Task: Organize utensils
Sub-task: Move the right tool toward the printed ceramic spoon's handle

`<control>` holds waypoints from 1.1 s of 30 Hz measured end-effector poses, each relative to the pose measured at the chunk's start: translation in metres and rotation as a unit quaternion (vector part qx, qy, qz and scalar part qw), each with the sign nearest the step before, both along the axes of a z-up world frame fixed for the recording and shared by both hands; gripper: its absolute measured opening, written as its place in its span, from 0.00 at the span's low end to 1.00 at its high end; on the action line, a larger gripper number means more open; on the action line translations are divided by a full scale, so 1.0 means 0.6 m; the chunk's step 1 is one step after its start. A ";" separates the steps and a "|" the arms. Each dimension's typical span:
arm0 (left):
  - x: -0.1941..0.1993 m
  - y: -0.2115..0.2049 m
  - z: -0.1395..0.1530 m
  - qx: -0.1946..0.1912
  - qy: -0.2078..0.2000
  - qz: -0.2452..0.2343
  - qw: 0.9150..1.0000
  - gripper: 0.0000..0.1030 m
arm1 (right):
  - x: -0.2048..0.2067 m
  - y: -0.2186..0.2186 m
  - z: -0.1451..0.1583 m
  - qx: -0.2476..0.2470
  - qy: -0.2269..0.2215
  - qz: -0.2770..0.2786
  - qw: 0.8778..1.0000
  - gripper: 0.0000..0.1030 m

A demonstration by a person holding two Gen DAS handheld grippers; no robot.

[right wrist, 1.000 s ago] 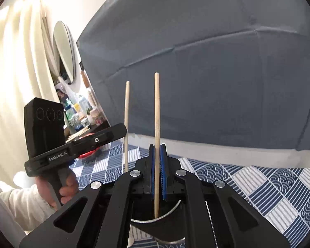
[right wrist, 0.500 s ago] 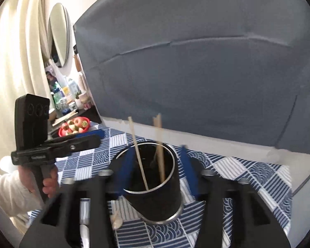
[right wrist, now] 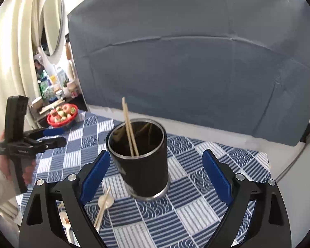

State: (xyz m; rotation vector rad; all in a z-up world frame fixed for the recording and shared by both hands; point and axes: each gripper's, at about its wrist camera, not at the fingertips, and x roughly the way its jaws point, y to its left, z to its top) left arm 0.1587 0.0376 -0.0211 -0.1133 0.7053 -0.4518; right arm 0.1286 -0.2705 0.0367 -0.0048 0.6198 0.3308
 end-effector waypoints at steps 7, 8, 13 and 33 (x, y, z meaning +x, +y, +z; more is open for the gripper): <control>-0.047 0.029 -0.041 0.031 0.042 0.015 0.999 0.94 | -0.031 0.019 -0.020 -0.007 0.024 0.005 1.000 0.84; -0.055 0.034 -0.048 0.034 0.048 0.018 0.998 0.94 | -0.034 0.021 -0.023 -0.008 0.027 0.006 1.000 0.84; -0.088 0.050 -0.074 0.048 0.069 0.028 0.996 0.94 | -0.048 0.038 -0.037 -0.009 0.044 0.016 0.999 0.84; -0.180 0.100 -0.145 0.079 0.148 0.053 0.984 0.94 | -0.090 0.103 -0.106 -0.031 0.100 0.054 0.993 0.84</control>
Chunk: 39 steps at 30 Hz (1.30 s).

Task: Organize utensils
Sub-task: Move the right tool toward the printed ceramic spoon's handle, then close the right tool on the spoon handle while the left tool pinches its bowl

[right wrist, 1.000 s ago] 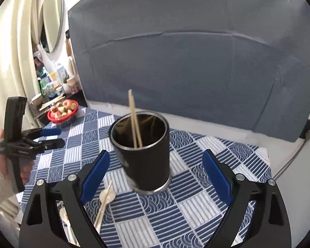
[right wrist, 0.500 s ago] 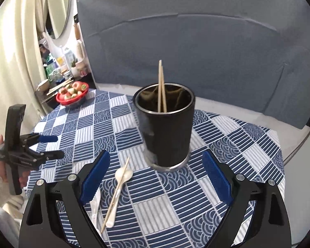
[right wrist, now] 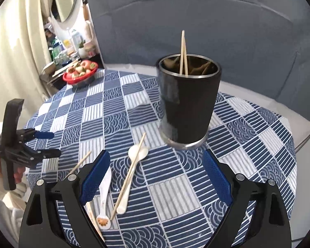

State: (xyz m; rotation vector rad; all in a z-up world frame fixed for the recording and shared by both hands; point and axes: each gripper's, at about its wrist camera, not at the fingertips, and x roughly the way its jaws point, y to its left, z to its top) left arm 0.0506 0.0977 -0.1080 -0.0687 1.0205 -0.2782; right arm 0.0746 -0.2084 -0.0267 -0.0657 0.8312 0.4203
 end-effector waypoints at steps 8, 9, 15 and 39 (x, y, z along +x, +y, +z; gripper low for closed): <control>-0.019 -0.010 -0.008 0.007 0.007 -0.021 1.000 0.94 | -0.027 0.017 -0.021 -0.009 0.021 0.013 1.000 0.84; -0.021 -0.013 -0.010 0.009 0.008 -0.025 1.000 0.94 | -0.033 0.020 -0.024 -0.011 0.024 0.016 1.000 0.84; -0.031 -0.032 -0.015 0.015 0.009 -0.047 0.999 0.94 | -0.061 0.029 -0.045 -0.011 0.038 0.030 0.999 0.84; -0.003 -0.113 -0.034 0.027 0.041 -0.167 0.985 0.75 | -0.152 0.113 -0.140 -0.047 0.139 0.156 0.977 0.52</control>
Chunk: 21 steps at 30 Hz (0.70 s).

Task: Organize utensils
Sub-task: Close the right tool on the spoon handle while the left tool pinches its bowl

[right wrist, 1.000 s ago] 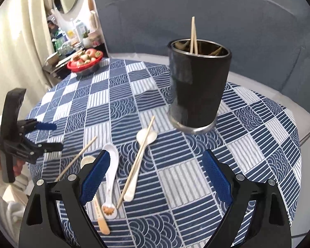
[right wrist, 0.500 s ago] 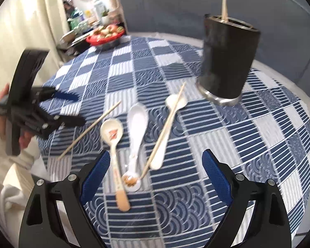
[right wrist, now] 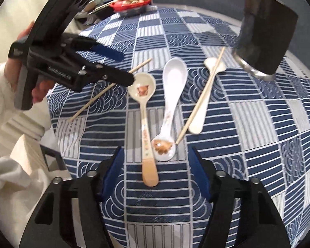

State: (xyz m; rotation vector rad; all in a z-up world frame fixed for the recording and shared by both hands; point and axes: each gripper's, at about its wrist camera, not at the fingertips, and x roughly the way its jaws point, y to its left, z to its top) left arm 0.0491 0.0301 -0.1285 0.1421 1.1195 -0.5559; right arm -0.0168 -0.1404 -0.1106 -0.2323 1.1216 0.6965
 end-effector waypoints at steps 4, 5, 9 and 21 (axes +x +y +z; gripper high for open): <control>0.004 -0.016 -0.007 0.005 0.013 -0.023 1.000 0.68 | -0.004 0.009 -0.010 -0.003 0.010 0.015 1.000 0.40; 0.005 -0.020 -0.009 0.006 0.019 -0.030 0.999 0.64 | -0.005 0.011 -0.012 -0.004 0.011 0.018 1.000 0.38; 0.008 -0.036 -0.016 0.017 0.032 -0.050 0.998 0.56 | -0.006 0.012 -0.016 -0.003 0.015 0.022 1.000 0.33; 0.027 -0.037 -0.023 0.017 0.067 -0.046 0.997 0.09 | -0.001 0.012 -0.021 -0.006 0.029 0.024 0.999 0.13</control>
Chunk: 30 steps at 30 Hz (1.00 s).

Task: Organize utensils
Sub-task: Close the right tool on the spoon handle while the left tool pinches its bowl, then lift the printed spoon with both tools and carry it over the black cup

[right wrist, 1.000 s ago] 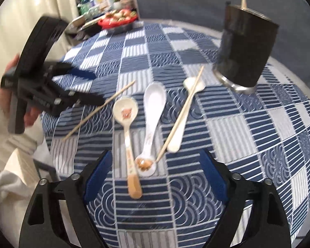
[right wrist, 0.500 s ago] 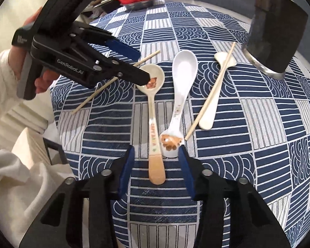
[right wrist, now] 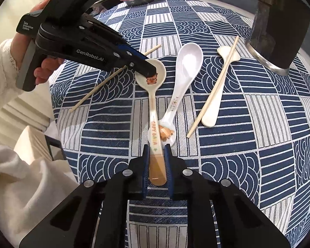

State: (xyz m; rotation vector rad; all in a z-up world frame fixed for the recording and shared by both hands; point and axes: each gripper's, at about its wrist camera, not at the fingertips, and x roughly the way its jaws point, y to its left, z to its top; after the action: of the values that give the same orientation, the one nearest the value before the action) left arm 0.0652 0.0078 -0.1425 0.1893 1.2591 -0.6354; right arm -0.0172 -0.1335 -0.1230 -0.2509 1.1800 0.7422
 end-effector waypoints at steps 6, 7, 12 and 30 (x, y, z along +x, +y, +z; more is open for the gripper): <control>-0.001 0.006 0.021 -0.011 -0.008 0.018 1.000 0.08 | 0.004 -0.009 0.011 0.015 0.001 -0.009 1.000 0.13; -0.002 0.007 0.025 -0.011 -0.010 0.018 1.000 0.08 | 0.004 -0.010 0.015 0.020 0.002 -0.010 1.000 0.13; 0.001 0.017 0.063 -0.021 -0.029 0.027 0.999 0.07 | 0.010 -0.011 0.039 0.032 -0.009 -0.005 0.999 0.13; 0.035 0.010 0.200 -0.020 -0.114 0.035 0.993 0.05 | 0.077 -0.018 0.122 0.045 -0.074 0.011 0.996 0.13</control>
State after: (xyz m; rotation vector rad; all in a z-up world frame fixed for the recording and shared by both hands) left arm 0.0863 0.0136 -0.0223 0.1789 1.0279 -0.5603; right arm 0.0292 -0.1441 -0.0497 -0.2405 1.0031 0.7816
